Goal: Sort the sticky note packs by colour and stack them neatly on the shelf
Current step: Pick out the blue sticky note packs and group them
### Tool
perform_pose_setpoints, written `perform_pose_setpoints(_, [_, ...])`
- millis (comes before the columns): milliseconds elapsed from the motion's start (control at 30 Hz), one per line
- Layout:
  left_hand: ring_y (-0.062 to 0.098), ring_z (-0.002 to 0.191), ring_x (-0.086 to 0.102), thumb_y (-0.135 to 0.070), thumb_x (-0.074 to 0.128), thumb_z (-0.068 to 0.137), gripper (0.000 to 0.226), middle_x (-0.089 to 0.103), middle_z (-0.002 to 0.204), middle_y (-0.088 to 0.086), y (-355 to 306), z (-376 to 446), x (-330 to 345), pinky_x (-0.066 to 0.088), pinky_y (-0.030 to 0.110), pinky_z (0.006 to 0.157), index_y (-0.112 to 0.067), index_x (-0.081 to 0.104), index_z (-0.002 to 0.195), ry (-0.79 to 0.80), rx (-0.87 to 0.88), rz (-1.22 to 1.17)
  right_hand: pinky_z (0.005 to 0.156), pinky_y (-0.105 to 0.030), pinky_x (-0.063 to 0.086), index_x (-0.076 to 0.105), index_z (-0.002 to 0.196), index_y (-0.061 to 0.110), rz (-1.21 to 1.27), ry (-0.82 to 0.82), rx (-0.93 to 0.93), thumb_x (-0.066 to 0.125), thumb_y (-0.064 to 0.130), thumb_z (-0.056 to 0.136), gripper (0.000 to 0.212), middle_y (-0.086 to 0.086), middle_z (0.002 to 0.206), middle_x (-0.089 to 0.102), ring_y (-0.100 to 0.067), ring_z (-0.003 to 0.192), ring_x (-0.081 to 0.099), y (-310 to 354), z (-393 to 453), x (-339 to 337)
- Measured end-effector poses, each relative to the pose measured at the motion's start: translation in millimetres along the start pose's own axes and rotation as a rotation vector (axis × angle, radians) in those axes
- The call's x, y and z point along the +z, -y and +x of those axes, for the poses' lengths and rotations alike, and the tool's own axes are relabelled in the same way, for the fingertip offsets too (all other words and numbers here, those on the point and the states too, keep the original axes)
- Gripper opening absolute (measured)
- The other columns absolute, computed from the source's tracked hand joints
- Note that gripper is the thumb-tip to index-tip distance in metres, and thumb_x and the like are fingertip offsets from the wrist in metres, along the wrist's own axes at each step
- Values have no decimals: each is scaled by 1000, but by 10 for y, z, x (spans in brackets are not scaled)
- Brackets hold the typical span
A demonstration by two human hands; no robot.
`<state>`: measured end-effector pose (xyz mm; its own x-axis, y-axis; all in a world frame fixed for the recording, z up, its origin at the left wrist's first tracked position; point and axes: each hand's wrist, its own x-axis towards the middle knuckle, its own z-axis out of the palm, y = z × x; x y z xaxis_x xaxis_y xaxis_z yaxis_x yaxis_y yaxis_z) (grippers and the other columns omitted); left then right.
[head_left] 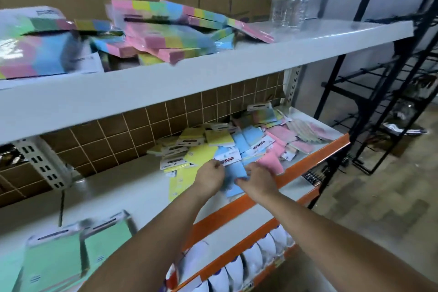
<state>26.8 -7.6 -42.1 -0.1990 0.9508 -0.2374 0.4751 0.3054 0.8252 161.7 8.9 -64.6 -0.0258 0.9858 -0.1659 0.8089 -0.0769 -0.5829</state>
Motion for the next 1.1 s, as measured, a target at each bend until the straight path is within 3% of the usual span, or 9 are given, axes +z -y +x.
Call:
perform_pose_setpoints(133, [29, 111, 54, -8, 33, 98, 37, 54, 132, 15, -65, 144, 32, 41, 27, 85, -3, 53, 129, 57, 20, 131, 88, -31, 46, 48, 130, 11, -27, 44, 68, 73, 47, 78, 68, -10, 127, 57, -28, 117, 56, 41, 108, 56])
perform_pose_setpoints(300, [33, 124, 48, -12, 40, 94, 40, 49, 137, 16, 13, 322, -84, 40, 34, 100, -9, 46, 134, 28, -42, 214, 87, -32, 47, 46, 125, 10, -76, 34, 120, 77, 42, 75, 67, -10, 125, 60, -27, 115, 59, 145, 201, 137])
perform_pose_setpoints(500, [32, 124, 48, -14, 45, 87, 49, 53, 135, 10, 153, 532, -284, 40, 38, 104, -17, 48, 135, 30, -108, 194, 71, -25, 42, 51, 118, 10, 42, 45, 177, 70, 27, 82, 44, -9, 113, 62, -27, 102, 61, 277, 313, 58])
perform_pose_setpoints(567, [35, 123, 47, -17, 46, 87, 49, 50, 136, 15, 192, 595, -320, 40, 39, 104, -15, 45, 136, 0, -161, 233, 62, -25, 39, 54, 92, 11, 61, 57, 158, 67, 22, 84, 19, -6, 88, 58, -25, 86, 58, 292, 342, 0])
perform_pose_setpoints(600, [35, 123, 47, -18, 46, 87, 48, 50, 136, 16, 214, 632, -332, 40, 38, 103, -15, 45, 136, -12, -176, 243, 58, -25, 37, 48, 75, 13, 76, 59, 150, 65, 19, 84, 21, -4, 76, 52, -23, 79, 53, 298, 344, -28])
perform_pose_setpoints(667, [35, 120, 50, -21, 46, 88, 47, 54, 132, 16, 202, 675, -358, 42, 37, 101, -14, 48, 134, -14, -168, 234, 55, -26, 32, 33, 62, 16, 102, 69, 134, 64, 15, 84, 39, -2, 66, 42, -21, 71, 45, 289, 359, -73])
perform_pose_setpoints(833, [36, 111, 56, -10, 45, 89, 29, 61, 118, 19, 96, 805, -303, 46, 37, 96, 0, 57, 114, -31, -176, 112, 49, -24, 25, 38, 65, 11, 365, 27, 175, 63, 12, 83, 31, -1, 61, 39, -17, 53, 34, 326, 318, -187])
perform_pose_setpoints(1000, [36, 112, 58, -10, 50, 92, 31, 59, 122, 23, 54, 903, -276, 42, 32, 81, 3, 58, 118, -61, -226, 6, 57, -27, 33, 58, 86, 1, 641, -43, 170, 65, 11, 84, 12, -7, 77, 51, -20, 69, 45, 388, 361, -232])
perform_pose_setpoints(1100, [32, 85, 65, -3, 52, 85, 13, 62, 87, 18, 22, 927, -253, 54, 36, 82, -2, 54, 98, -83, -293, -111, 53, -25, 31, 53, 75, 3, 663, -46, 164, 64, 10, 86, 18, -3, 66, 45, -16, 59, 41, 392, 425, -210])
